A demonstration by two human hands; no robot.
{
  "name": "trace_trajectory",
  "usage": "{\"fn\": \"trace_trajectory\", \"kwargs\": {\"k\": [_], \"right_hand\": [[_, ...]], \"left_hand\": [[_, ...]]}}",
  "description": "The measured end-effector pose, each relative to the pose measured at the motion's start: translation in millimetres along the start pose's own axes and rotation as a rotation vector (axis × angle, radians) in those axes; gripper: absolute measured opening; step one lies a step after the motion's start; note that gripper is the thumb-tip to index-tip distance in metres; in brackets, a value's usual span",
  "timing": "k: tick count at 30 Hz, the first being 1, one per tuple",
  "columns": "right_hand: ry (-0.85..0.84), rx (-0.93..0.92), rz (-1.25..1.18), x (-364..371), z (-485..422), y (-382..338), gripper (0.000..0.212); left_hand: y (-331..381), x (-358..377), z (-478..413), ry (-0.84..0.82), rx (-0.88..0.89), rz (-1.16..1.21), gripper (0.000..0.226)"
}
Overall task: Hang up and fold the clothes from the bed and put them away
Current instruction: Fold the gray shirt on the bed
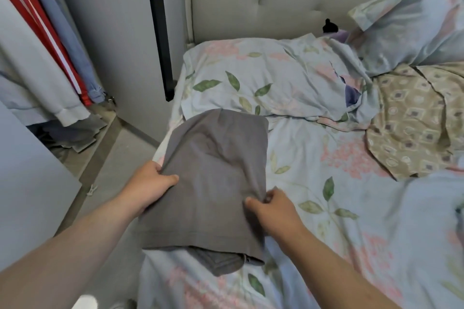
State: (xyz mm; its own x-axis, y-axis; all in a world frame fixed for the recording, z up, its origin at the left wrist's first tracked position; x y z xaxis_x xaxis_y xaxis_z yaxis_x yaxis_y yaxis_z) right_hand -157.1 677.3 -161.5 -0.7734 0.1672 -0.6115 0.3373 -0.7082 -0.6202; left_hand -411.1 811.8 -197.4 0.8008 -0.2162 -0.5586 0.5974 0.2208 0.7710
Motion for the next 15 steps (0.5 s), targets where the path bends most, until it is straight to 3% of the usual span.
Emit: {"fn": "trace_trajectory", "kwargs": {"k": [2,4,6,9,13,15], "right_hand": [[-0.149,0.108,-0.083,11.5,0.7,6.5,0.043],[-0.235,0.139,-0.217,17.3,0.1,3.8,0.034],[-0.264,0.162,-0.332,13.1,-0.7,3.4,0.023],[-0.272,0.177,-0.464,-17.8,-2.3,12.5,0.023],[-0.195,0.204,-0.465,-75.0,-11.1,53.5,0.022],[-0.100,0.231,-0.429,-88.9,-10.0,83.4,0.016]], "left_hand": [[-1.3,1.7,11.1,-0.071,-0.037,0.032,0.046],[1.1,2.2,25.2,-0.099,-0.024,0.075,0.064],[1.9,0.7,38.3,-0.061,-0.007,0.071,0.065],[8.2,-0.2,57.1,0.018,0.018,-0.105,0.037],[30.7,11.5,70.5,0.002,0.120,-0.309,0.075],[45.7,19.4,71.5,0.019,0.201,-0.362,0.072]]}}
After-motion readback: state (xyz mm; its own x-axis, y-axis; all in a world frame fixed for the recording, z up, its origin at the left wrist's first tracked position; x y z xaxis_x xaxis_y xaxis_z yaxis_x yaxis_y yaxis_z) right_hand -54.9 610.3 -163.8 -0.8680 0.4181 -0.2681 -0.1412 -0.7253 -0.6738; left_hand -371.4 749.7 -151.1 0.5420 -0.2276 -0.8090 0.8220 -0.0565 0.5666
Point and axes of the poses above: each hand's wrist, its own z-axis away from the middle knuckle, its own x-axis out of the palm, y = z × x, the point moved 3 cm from there along -z, towards the middle knuckle, and after that the axes turned 7 degrees about x, right-handed, at the moved point
